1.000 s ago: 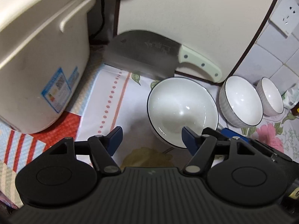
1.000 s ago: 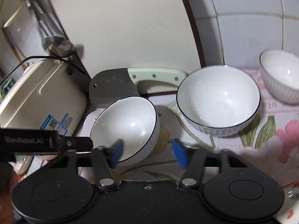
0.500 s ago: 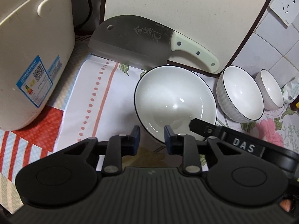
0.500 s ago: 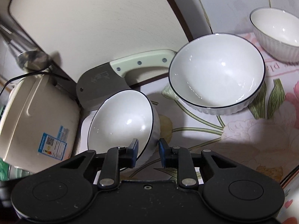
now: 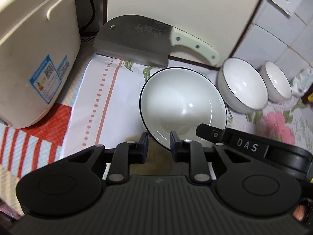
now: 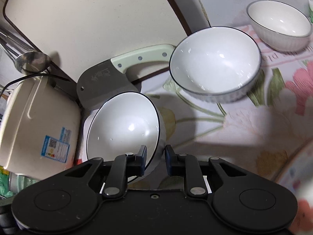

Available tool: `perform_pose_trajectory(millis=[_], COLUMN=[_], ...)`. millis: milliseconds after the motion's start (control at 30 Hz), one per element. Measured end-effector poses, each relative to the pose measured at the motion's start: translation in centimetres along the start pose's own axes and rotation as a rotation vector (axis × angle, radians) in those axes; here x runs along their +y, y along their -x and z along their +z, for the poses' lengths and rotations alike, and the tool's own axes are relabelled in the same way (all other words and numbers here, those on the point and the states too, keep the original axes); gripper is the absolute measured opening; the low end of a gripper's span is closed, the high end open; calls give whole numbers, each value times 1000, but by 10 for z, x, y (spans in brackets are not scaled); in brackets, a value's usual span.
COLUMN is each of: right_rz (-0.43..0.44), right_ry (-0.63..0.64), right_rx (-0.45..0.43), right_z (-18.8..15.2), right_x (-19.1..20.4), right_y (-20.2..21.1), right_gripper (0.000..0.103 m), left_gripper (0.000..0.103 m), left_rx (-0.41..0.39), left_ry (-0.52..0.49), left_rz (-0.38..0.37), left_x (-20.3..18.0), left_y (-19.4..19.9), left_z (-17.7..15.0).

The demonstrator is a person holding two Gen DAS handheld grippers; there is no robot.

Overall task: Organize plates and bowls
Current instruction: 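Lift the white bowl, set it beside the plate stack, open both grippers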

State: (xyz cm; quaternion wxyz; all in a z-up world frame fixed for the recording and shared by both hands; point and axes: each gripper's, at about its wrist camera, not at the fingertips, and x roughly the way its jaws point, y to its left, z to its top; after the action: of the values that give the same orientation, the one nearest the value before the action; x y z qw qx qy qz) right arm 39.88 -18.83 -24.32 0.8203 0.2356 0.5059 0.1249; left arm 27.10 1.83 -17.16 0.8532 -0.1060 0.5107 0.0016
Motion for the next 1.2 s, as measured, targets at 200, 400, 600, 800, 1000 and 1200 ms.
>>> perform_pose_trajectory(millis=[200,400,600,800,1000,1200], right_rz=[7,16,10,-4,-15,-30], right_ry=[-9,9,32,36,38,35], right_rx=[3,21,49,67,87,104], right_z=[-18,-42,-69,-84,-92,-97], right_x=[0,2,2,-1,-3,-9], right_y=[33,55,61,60,54,41], right_gripper=[24,24,24,24,24,23], left_gripper=[22,22,22,22,22,21], left_rx=[19,40,73,96,120,143], left_ry=[-26,-45,-46,-7,10,35], left_rz=[-15,1,9,-26,-36,-48], left_x=[-5,-5,1,12,18,26], left_y=[29,51,58,54,47,30], left_z=[-16,-40,-61,-78,-87,-95])
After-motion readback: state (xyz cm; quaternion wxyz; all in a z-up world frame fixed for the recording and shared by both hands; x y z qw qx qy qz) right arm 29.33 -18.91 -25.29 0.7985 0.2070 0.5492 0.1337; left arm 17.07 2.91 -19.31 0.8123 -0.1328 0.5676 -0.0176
